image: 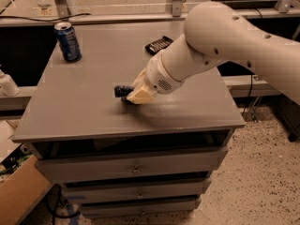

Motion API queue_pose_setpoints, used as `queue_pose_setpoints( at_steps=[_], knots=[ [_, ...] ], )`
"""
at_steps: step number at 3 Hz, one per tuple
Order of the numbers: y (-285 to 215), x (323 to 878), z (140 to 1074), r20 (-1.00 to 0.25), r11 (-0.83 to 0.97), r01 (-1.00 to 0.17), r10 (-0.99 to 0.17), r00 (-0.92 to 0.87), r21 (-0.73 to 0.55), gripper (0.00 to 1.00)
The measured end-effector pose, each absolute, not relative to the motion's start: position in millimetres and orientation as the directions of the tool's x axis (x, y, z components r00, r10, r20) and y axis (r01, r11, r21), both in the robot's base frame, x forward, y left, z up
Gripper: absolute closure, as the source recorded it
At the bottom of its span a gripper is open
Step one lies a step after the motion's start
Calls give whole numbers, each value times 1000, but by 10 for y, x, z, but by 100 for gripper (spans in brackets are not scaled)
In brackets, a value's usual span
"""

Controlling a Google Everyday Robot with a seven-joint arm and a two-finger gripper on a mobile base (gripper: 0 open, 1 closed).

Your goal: Move rxbar blueberry near pepsi can

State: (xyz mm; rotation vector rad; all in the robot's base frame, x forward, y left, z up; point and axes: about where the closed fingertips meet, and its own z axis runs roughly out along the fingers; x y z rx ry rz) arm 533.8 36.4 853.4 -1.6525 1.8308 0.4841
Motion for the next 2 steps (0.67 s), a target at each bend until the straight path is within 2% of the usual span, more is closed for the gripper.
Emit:
queue_pose_setpoints(
  at_steps=[1,2],
  knots=[
    [390,5444,8800,-681,173,-966,-733,5,-193,100],
    [387,5450,8809,-680,174,-965,-733,6,-197,100]
  ],
)
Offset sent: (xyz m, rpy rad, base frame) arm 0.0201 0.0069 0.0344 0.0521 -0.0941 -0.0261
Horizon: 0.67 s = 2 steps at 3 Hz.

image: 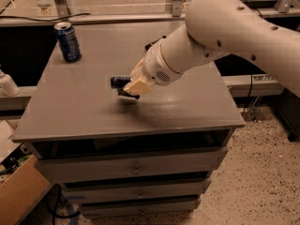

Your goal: Move rxbar blueberry near pepsi can

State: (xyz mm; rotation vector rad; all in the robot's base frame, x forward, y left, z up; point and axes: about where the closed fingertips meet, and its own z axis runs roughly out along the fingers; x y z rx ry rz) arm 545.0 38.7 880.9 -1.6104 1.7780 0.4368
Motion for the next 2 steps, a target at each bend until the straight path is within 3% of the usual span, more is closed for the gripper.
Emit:
queue_pose_setpoints(
  at_steps=[2],
  knots=[
    [770,5926,8923,-684,135,-946,-721,109,-293,100]
  ],
)
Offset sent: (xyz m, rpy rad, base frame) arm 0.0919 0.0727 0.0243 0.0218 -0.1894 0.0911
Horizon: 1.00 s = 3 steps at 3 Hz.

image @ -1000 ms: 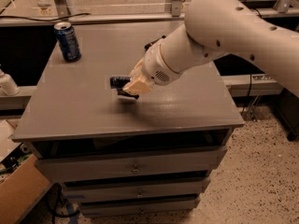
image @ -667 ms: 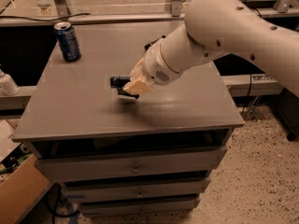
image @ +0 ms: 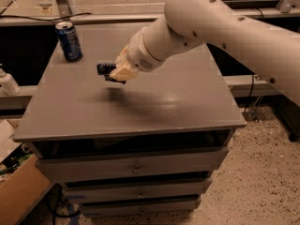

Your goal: Move rxbar blueberry near pepsi can

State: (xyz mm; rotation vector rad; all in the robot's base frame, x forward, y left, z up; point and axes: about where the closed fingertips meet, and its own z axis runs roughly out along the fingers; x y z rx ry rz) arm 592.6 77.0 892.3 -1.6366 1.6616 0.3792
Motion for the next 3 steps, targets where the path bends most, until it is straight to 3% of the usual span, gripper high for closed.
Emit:
queue_pose_setpoints(
  at_steps=[3],
  knots=[
    [1375,7091,8969,-675,122,-874,-688,267,-470,100]
  ],
)
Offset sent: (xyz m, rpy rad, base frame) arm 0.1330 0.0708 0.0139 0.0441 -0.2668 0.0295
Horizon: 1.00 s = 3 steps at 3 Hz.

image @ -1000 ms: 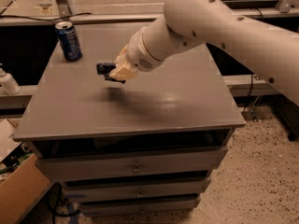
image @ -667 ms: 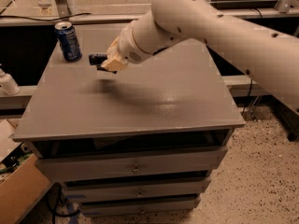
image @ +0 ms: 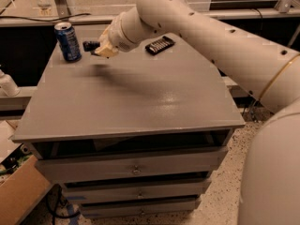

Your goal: Move rxbar blueberry near pepsi can

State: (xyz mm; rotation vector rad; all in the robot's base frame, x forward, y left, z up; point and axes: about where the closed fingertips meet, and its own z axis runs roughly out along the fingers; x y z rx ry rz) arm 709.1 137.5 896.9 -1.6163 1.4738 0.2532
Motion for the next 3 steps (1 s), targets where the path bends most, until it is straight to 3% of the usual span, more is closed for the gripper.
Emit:
queue_pose_setpoints(
  at_steps=[3],
  knots=[
    [1841,7648,8661,-676,90,-880,-677,290,-467,100]
  ],
)
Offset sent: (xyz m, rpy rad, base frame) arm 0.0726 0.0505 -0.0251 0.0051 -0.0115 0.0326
